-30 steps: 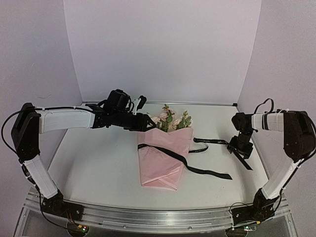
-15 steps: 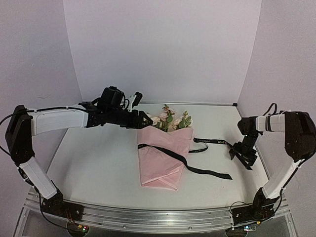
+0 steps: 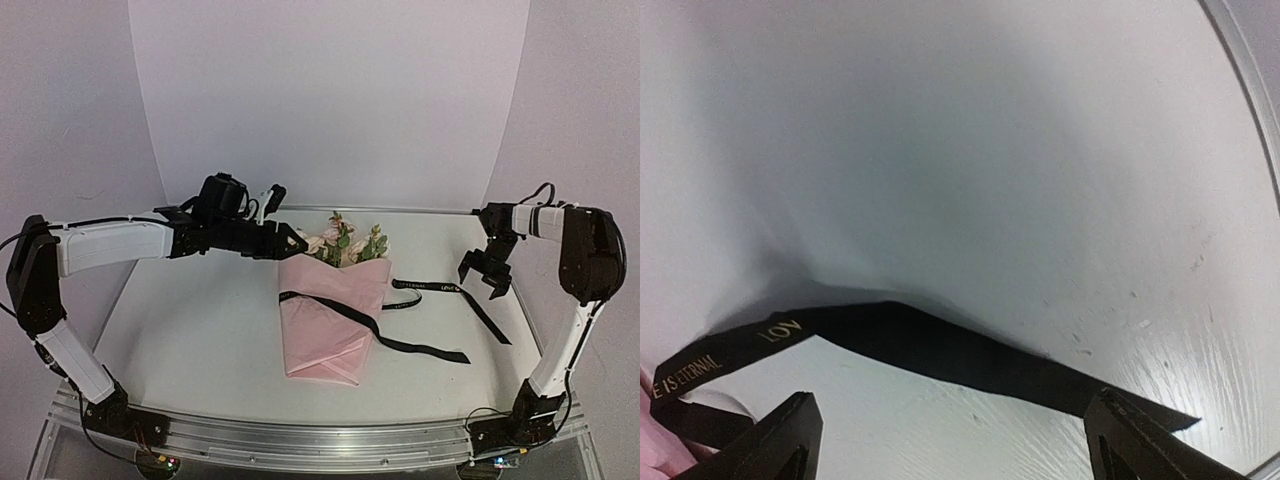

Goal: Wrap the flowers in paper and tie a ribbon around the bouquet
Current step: Cross the ribbon over the folded bouquet.

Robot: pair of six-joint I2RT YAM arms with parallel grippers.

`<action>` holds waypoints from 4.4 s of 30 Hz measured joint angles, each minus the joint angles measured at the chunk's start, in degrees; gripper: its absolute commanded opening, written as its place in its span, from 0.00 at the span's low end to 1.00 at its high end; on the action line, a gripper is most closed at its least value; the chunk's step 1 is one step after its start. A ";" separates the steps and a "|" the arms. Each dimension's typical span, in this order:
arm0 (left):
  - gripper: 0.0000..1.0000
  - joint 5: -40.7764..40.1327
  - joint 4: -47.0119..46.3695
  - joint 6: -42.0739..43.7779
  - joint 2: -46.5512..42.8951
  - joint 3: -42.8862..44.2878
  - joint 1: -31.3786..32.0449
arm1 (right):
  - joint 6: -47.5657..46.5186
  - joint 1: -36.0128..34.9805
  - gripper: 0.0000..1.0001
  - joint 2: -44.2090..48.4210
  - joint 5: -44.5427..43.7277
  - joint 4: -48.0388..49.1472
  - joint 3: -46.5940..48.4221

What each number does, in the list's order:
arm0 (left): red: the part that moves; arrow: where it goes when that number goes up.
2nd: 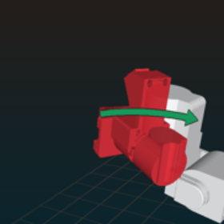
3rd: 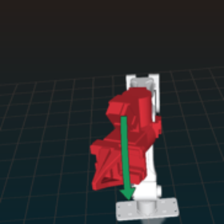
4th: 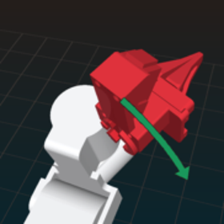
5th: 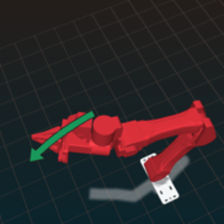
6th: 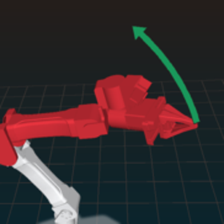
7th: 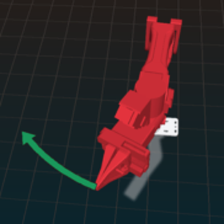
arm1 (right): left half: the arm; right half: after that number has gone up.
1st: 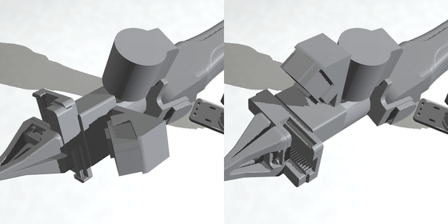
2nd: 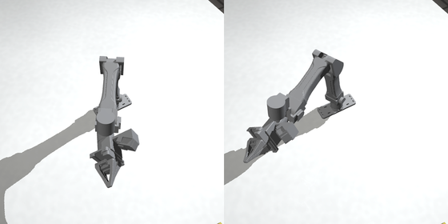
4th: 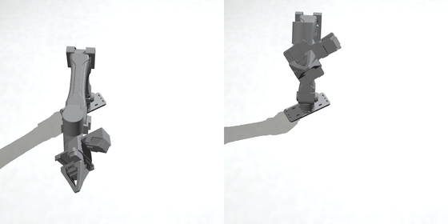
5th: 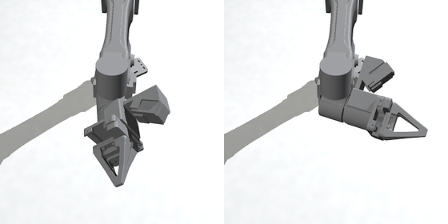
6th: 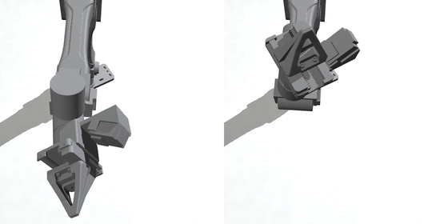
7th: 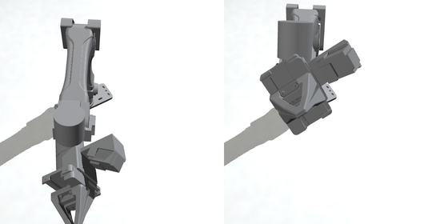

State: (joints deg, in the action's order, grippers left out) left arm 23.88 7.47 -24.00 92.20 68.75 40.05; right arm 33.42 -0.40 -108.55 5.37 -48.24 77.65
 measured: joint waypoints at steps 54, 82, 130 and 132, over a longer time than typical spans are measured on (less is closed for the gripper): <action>0.60 0.32 3.07 1.15 0.00 3.67 -0.15 | -36.38 -1.62 0.00 -16.20 -5.42 -18.65 13.79; 0.60 1.30 1.25 -0.48 0.00 2.91 -0.25 | 5.81 -20.24 0.10 5.19 10.15 -8.71 5.32; 0.63 -6.20 14.19 4.93 15.86 5.70 -0.26 | 25.84 -39.33 0.00 18.11 -0.79 8.33 -9.02; 0.63 -6.85 15.50 6.98 16.24 6.91 -0.26 | 28.21 -41.94 0.00 16.26 0.31 10.20 -7.80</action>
State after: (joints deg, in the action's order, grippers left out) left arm 17.04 22.98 -17.03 108.44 75.67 39.79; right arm 61.63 -42.35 -92.29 5.69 -38.04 69.86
